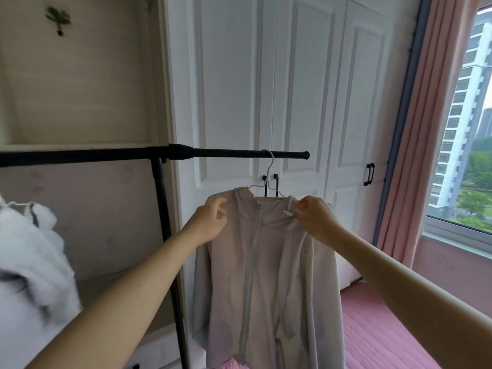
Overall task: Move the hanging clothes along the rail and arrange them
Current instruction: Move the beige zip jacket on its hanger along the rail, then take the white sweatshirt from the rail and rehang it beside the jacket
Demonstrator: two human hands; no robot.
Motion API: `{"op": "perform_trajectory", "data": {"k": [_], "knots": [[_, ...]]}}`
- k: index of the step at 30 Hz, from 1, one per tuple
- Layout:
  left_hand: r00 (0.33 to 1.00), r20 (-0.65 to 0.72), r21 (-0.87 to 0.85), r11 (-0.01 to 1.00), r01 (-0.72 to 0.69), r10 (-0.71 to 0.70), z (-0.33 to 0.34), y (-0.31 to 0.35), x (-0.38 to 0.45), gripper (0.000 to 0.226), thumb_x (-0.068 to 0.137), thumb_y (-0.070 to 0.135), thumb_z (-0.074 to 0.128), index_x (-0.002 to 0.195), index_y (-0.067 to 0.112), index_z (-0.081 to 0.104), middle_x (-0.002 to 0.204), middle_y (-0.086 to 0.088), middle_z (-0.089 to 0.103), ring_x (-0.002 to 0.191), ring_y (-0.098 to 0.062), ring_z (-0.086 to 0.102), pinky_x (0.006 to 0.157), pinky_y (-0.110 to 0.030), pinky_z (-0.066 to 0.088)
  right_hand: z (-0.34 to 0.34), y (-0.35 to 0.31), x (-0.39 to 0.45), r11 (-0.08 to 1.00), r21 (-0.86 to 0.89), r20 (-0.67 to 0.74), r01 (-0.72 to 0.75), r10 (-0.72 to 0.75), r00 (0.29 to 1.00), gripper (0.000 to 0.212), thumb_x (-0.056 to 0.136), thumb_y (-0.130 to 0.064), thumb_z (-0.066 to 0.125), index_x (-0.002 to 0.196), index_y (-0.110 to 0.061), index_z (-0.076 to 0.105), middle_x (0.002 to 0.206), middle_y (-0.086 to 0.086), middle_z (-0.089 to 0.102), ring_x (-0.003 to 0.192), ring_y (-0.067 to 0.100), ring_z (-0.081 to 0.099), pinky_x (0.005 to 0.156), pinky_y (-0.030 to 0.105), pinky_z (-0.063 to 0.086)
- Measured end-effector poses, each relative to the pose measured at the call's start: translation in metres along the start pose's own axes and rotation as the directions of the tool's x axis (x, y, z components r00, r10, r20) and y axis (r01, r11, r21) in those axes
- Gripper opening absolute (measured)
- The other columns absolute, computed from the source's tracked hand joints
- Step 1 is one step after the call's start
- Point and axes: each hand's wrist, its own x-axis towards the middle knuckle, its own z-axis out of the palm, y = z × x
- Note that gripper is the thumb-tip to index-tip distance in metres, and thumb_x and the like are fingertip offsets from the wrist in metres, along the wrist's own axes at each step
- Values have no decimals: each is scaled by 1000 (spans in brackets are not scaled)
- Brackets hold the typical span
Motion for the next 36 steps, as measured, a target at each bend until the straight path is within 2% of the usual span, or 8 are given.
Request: {"op": "perform_trajectory", "data": {"k": [4,8,13,19,23,26,31,36], "knots": [[995,-88,6,998,54,-54,-28,10,-58,32,94,20,49,125,19,54,110,1,65,102,-13,58,81,-25,44,-1,-20,-44,997,-37,139,63,-58,989,19,91,-23,48,98,-17,65,99,8,65,93,25,60,78,27,48],[980,-185,6,997,77,-75,-65,12,-127,26,94,17,50,118,17,60,101,0,68,97,-15,62,82,-27,49,8,-53,-96,986,-64,304,154,-128,944,24,89,-4,45,67,-6,54,88,15,57,84,21,53,62,26,36],[940,-333,81,991,106,-73,-109,0,-208,29,94,17,50,121,23,58,92,6,67,87,-14,62,77,-29,49,39,-88,-152,985,111,430,132,-167,887,24,88,-13,50,100,-8,71,101,10,67,81,25,59,59,22,43],[822,-555,87,974,208,-126,-161,-15,-256,31,85,3,56,113,16,64,100,0,64,90,-15,59,86,-30,48,70,-147,-199,955,219,530,198,-287,798,26,90,-15,51,101,-1,69,105,14,68,91,26,61,83,35,51],[786,-590,117,943,311,-186,-187,-28,-267,36,85,0,55,119,12,59,117,-6,53,107,-22,54,89,-35,48,98,-186,-212,934,300,565,195,-339,753,26,92,-20,50,98,-4,70,86,6,63,79,17,56,77,32,49],[765,-583,111,906,408,-273,-203,-39,-265,39,85,3,57,124,10,55,120,-8,52,109,-25,54,86,-31,46,124,-219,-217,931,343,586,123,-315,746,27,90,-20,53,99,-3,71,99,14,71,85,21,62,87,40,56],[778,-495,194,824,533,-387,-212,-52,-265,22,88,20,58,105,7,56,100,-11,60,88,-29,62,79,-44,54,149,-263,-202,899,439,589,4,-291,754,29,92,-20,52,108,-1,68,96,9,66,89,23,63,92,42,53],[833,-402,263,824,502,-379,-215,-64,-259,23,89,28,57,76,10,52,83,-10,63,69,-22,61,53,-28,46,173,-304,-177,853,499,605,-154,-216,766,30,94,-25,51,110,-1,61,103,10,65,93,22,63,89,37,55]]}}
